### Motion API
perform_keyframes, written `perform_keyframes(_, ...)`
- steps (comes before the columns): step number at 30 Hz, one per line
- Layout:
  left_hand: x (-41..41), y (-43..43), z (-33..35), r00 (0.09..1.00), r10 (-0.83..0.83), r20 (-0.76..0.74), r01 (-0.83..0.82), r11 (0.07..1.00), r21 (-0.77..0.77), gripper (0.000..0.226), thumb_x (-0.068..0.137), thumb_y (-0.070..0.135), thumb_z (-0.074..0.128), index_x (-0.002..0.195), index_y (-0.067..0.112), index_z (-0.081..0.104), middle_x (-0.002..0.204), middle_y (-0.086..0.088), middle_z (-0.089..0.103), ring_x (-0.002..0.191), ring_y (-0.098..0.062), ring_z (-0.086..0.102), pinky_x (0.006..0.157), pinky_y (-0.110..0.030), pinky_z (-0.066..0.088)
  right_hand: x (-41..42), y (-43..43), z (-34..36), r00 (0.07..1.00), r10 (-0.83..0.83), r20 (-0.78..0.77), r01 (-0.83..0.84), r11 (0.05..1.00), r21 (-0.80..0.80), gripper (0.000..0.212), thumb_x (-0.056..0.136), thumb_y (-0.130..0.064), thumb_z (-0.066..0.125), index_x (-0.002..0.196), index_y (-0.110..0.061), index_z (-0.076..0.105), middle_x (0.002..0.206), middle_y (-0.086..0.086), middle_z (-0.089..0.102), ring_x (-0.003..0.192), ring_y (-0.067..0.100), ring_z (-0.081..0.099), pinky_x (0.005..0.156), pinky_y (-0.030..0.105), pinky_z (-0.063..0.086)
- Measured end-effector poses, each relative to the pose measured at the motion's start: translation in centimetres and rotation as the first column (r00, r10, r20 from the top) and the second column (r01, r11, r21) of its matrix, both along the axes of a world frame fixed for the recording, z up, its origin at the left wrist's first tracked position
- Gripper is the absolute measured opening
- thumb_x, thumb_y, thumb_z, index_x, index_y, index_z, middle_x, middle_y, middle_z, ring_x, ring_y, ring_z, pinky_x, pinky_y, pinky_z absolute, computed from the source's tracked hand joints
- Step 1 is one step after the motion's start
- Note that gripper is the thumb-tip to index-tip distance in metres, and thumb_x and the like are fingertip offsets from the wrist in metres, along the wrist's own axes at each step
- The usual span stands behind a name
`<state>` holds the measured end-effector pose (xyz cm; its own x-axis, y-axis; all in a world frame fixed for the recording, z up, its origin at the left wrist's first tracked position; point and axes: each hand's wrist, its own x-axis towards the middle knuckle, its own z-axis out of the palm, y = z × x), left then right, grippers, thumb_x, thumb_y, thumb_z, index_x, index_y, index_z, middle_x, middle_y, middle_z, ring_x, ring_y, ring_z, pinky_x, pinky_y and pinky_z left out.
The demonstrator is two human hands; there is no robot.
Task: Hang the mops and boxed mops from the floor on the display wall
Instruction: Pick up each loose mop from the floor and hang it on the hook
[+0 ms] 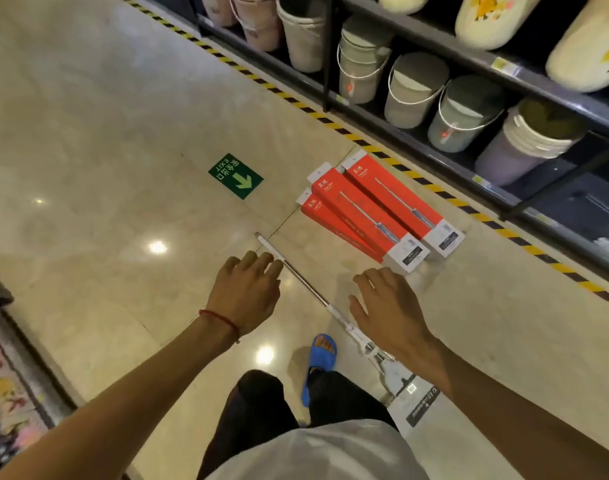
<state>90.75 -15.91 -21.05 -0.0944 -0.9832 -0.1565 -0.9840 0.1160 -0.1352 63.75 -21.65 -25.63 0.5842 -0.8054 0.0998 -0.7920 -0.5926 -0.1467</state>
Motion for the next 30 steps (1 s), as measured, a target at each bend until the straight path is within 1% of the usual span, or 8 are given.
perform_keyframes(3,1.4,-3.0,-0.3,0.999,-0.013,-0.031,0.014,0.999,0.032,0.037,0.086,0.03,0.073,0.118,0.01,0.07,0.113,-0.011,0.072,0.094,-0.034,0.069,0.077,-0.045,0.057,1.7,-2.2,-0.2,0.999,-0.046,-0.013,0.047,0.998,0.045,0.042,0.094,-0.038,0.043,0.102,-0.01,0.073,0.092,0.007,0.068,0.086,0.028,0.063,0.073,0.041,0.055)
perform_keyframes(8,4.8,-8.6,-2.6,0.981,-0.178,-0.075,0.183,0.982,0.057,0.033,0.083,0.029,0.072,0.112,0.011,0.071,0.109,-0.007,0.072,0.09,-0.033,0.067,0.071,-0.042,0.055,4.9,-4.4,-1.4,0.984,-0.172,-0.042,0.175,0.981,0.088,0.037,0.092,-0.034,0.046,0.102,-0.01,0.072,0.095,0.007,0.067,0.091,0.031,0.063,0.081,0.043,0.053)
perform_keyframes(10,6.3,-10.8,-4.3,0.964,-0.246,-0.104,0.252,0.966,0.057,0.031,0.087,0.032,0.061,0.109,0.012,0.07,0.107,-0.006,0.072,0.088,-0.032,0.067,0.071,-0.041,0.054,6.3,-4.8,-2.7,0.977,-0.207,-0.047,0.21,0.974,0.079,0.027,0.09,-0.028,0.052,0.099,-0.01,0.071,0.094,0.008,0.066,0.089,0.032,0.061,0.079,0.042,0.05)
perform_keyframes(12,7.8,-12.9,-6.0,0.944,-0.299,-0.142,0.31,0.948,0.065,0.039,0.089,0.037,0.047,0.108,0.012,0.071,0.105,-0.006,0.072,0.089,-0.032,0.067,0.072,-0.041,0.053,8.1,-5.1,-4.2,0.969,-0.242,-0.056,0.246,0.966,0.08,0.02,0.088,-0.022,0.061,0.099,-0.009,0.07,0.095,0.009,0.066,0.088,0.032,0.061,0.078,0.042,0.049)
perform_keyframes(19,12.1,-16.9,-15.0,0.883,-0.425,-0.196,0.449,0.888,0.098,0.043,0.091,0.034,0.041,0.109,0.011,0.072,0.11,-0.008,0.074,0.092,-0.032,0.068,0.079,-0.045,0.054,14.5,-6.1,-11.9,0.924,-0.335,-0.184,0.375,0.884,0.277,0.03,0.089,-0.026,0.066,0.11,-0.005,0.072,0.102,0.012,0.07,0.095,0.032,0.064,0.082,0.044,0.055)
perform_keyframes(21,12.5,-17.5,-18.5,0.87,-0.447,-0.207,0.475,0.873,0.11,0.038,0.092,0.033,0.045,0.107,0.011,0.071,0.107,-0.007,0.073,0.089,-0.032,0.067,0.074,-0.044,0.052,15.9,-7.0,-14.8,0.908,-0.377,-0.182,0.417,0.856,0.307,0.029,0.088,-0.025,0.067,0.108,-0.005,0.071,0.1,0.012,0.069,0.094,0.033,0.064,0.08,0.044,0.055)
perform_keyframes(24,12.7,-18.2,-24.9,0.854,-0.465,-0.231,0.5,0.857,0.125,0.026,0.09,0.032,0.064,0.105,0.011,0.071,0.101,-0.006,0.071,0.081,-0.031,0.063,0.067,-0.041,0.047,17.3,-8.1,-20.8,0.887,-0.424,-0.182,0.462,0.815,0.35,0.027,0.088,-0.024,0.065,0.107,-0.005,0.071,0.098,0.012,0.069,0.091,0.032,0.063,0.078,0.043,0.054)
perform_keyframes(30,12.4,-18.1,-39.9,0.856,-0.436,-0.278,0.493,0.849,0.19,0.027,0.088,0.032,0.062,0.104,0.012,0.071,0.099,-0.005,0.07,0.081,-0.03,0.063,0.068,-0.04,0.05,18.0,-8.5,-37.1,0.839,-0.523,-0.15,0.526,0.707,0.473,0.027,0.09,-0.022,0.067,0.111,-0.006,0.071,0.102,0.01,0.071,0.093,0.03,0.064,0.079,0.04,0.052)
